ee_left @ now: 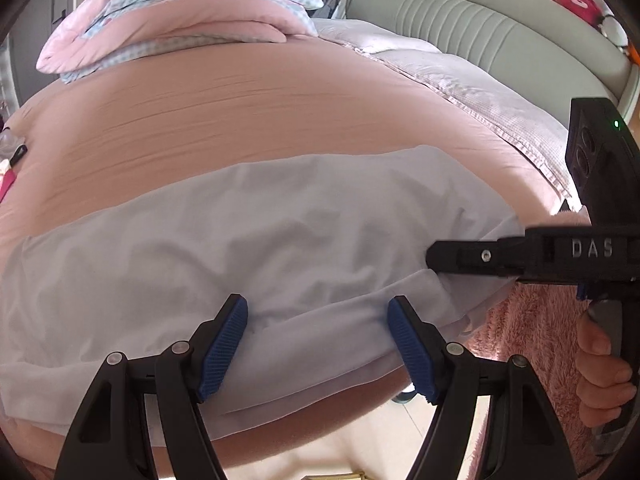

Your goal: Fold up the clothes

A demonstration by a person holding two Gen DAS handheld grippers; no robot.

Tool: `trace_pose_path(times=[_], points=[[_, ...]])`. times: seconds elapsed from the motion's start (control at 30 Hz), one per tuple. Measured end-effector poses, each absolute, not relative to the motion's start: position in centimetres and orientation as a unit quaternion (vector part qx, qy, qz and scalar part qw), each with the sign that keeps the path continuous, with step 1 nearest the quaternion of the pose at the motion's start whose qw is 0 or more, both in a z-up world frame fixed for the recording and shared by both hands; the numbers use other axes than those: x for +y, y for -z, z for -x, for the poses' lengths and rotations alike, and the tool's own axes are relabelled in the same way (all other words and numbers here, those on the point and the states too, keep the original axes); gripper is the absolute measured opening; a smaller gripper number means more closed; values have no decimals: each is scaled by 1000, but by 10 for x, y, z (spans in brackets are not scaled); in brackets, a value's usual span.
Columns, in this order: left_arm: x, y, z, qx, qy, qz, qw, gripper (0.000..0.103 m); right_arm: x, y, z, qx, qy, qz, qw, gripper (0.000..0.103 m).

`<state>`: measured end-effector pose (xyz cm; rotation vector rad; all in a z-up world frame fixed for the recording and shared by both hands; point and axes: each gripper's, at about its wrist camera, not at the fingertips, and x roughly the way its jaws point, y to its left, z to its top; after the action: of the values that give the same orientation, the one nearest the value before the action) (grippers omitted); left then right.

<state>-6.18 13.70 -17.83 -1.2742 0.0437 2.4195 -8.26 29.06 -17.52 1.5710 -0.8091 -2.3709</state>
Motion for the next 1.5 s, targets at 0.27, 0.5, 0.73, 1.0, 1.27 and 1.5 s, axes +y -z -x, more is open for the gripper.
trace_pose_path(times=[0.27, 0.5, 0.73, 1.0, 1.27, 1.5], points=[[130, 183, 55, 0, -871, 445, 208, 71, 256, 138, 98, -269, 819, -465, 200, 33], [40, 158, 43, -175, -843, 445, 245, 71, 207, 151, 107, -219, 802, -488, 267, 39], [-5, 150, 64, -322, -814, 424, 232, 71, 186, 150, 99, -190, 801, -484, 296, 67], [81, 150, 83, -163, -810, 485, 285, 26, 187, 149, 82, -170, 798, -473, 332, 72], [39, 147, 77, -194, -832, 470, 221, 10, 238, 125, 71, -224, 806, -430, 339, 69], [0, 154, 83, -288, -791, 486, 234, 31, 253, 155, 103, -242, 829, -462, 201, 69]])
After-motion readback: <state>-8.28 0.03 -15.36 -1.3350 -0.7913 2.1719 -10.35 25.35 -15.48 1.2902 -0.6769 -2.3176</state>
